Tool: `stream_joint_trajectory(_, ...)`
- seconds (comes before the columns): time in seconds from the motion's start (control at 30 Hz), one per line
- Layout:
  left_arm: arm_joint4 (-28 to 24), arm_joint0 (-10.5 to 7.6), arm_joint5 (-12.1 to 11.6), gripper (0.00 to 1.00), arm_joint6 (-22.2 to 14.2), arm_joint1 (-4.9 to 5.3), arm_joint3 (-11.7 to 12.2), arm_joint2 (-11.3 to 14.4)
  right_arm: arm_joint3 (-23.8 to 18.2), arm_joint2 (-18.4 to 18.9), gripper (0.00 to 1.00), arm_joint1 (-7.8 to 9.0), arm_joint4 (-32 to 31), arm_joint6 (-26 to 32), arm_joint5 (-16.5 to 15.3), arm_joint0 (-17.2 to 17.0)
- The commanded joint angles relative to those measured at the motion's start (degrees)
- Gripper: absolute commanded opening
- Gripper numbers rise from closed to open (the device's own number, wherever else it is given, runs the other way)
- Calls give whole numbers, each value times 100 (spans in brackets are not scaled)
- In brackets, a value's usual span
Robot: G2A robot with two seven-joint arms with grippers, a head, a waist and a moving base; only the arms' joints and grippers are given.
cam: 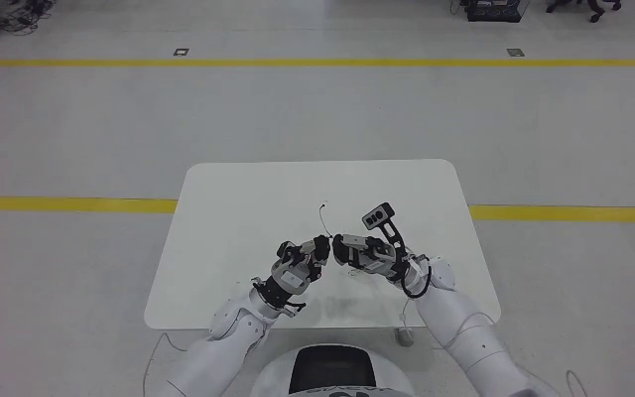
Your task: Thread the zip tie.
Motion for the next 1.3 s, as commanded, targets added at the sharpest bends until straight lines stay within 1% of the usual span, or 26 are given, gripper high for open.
stream_joint_trajectory(0.0, 0, 0, 0, 0, 0, 0, 0, 0, 14, -4, 15, -2, 4, 0, 0, 7)
stream_joint_trajectory(0.27, 0, 0, 0, 0, 0, 0, 0, 0, 72, -16, 14, -14, 33, 0, 0, 52)
stream_joint_trajectory(0.7, 0, 0, 0, 0, 0, 0, 0, 0, 217, -121, 12, -61, 49, 0, 0, 220)
stream_joint_trajectory(0.93, 0, 0, 0, 0, 0, 0, 0, 0, 227, -129, 11, -71, 17, 0, 0, 211)
stream_joint_trajectory(1.07, 0, 0, 0, 0, 0, 0, 0, 0, 234, -115, 7, -73, 13, 0, 0, 205)
stream_joint_trajectory(1.27, 0, 0, 0, 0, 0, 0, 0, 0, 240, -112, 4, -75, -13, 0, 0, 211)
